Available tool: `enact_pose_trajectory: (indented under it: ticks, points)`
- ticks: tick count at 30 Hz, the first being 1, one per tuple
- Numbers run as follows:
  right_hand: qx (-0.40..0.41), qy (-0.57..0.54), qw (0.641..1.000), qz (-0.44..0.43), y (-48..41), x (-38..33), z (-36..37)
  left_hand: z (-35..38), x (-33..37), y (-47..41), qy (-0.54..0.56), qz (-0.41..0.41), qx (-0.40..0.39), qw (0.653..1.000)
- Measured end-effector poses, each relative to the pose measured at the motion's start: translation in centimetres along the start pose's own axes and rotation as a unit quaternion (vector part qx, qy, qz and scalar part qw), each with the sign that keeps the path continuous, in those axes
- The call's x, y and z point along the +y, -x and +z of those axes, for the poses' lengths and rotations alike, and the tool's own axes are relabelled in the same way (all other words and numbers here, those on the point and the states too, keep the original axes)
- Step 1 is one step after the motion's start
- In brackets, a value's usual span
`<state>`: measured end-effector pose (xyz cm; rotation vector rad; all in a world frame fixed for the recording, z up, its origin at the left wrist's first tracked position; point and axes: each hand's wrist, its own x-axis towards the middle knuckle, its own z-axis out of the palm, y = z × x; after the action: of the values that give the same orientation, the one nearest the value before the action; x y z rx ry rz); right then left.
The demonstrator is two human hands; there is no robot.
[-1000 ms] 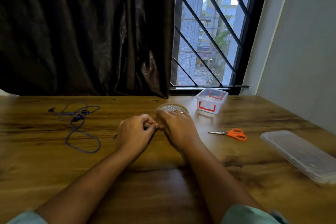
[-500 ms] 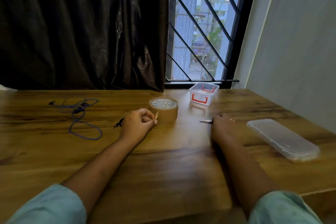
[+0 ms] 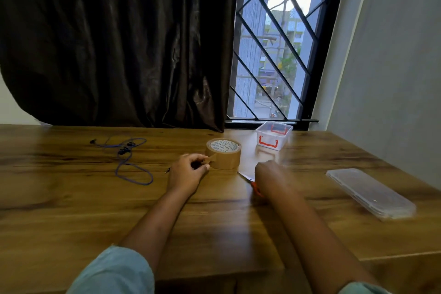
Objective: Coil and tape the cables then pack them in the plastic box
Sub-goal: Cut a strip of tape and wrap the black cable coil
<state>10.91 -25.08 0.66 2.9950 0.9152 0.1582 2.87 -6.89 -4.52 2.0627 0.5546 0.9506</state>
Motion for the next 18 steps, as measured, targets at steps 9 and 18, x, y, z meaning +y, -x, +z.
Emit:
enact_pose_trajectory:
  ticks: [9, 18]
  points:
    - [-0.063, 0.053, 0.995, -0.061, 1.5, -1.4, -1.0, 0.3, 0.0, 0.1, 0.088, -0.036, -0.010, 0.995]
    - [-0.085, 0.071, 0.990, -0.086, 1.3, -2.3, -2.3, 0.2, -0.1, -0.3, 0.086, -0.043, 0.006, 0.995]
